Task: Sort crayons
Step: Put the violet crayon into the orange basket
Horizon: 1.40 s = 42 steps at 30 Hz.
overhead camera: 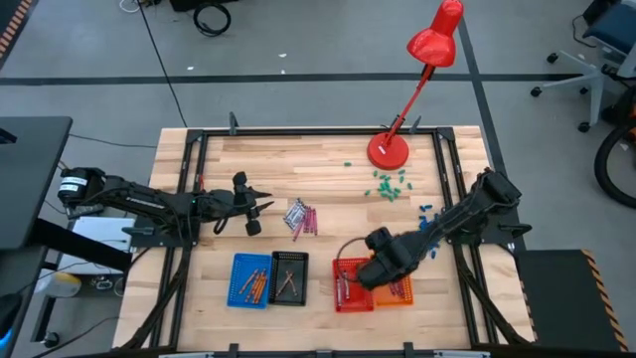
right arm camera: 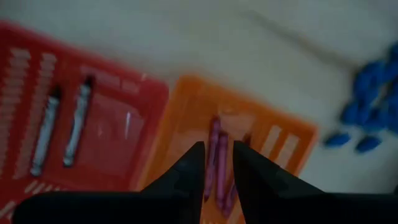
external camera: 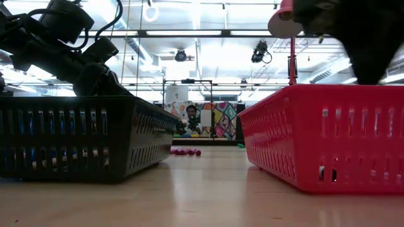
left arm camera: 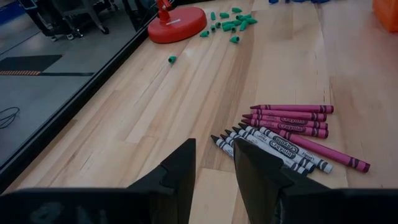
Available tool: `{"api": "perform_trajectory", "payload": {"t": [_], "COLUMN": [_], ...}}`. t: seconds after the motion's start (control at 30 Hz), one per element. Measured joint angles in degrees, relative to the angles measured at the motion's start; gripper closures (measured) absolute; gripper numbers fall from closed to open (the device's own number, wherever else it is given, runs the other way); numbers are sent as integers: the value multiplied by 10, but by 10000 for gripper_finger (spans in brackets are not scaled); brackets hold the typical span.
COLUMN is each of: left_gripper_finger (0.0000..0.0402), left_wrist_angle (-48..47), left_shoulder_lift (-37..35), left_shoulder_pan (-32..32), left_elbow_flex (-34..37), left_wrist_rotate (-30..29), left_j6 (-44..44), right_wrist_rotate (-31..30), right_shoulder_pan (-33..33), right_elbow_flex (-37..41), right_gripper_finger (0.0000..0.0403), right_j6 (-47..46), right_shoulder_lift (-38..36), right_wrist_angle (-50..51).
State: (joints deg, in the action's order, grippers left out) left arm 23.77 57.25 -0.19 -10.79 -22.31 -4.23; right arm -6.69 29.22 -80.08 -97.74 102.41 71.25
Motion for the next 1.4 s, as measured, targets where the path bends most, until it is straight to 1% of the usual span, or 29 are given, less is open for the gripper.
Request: {"api": "perform_trajectory", "payload": {"t": [0.07,0.2,0.5,0.77,0.9,1.07,1.23,1.4], "left_gripper_finger": [283,283,283,283,283,283,283,283], "left_wrist_angle": [1,9,10,25,26,22,17,15], "left_shoulder_lift": [0,0,0,0,0,0,0,0], "left_shoulder_pan": [0,0,0,0,0,0,0,0], "left_elbow_flex": [0,0,0,0,0,0,0,0], "left_wrist_rotate": [0,0,0,0,0,0,0,0], "left_j6": [0,0,0,0,2,3,6,7], "right_wrist_rotate": [-10,-21,-42,-52,-40,-38,-45,-46], "right_shoulder_pan": [-20,-68,-172,-223,-241,-253,-260,-267], "right_elbow_flex": [-11,-22,-22,-22,-46,-120,-188,-218], "right_gripper_finger": [315,315,315,315,315,315,315,315], "right_j6": [33,112,297,392,424,464,483,489], "right_shoulder_lift": [1,5,5,20,63,131,196,246], "right_wrist_angle": [10,-12,-146,-225,-240,-236,-219,-205]}}
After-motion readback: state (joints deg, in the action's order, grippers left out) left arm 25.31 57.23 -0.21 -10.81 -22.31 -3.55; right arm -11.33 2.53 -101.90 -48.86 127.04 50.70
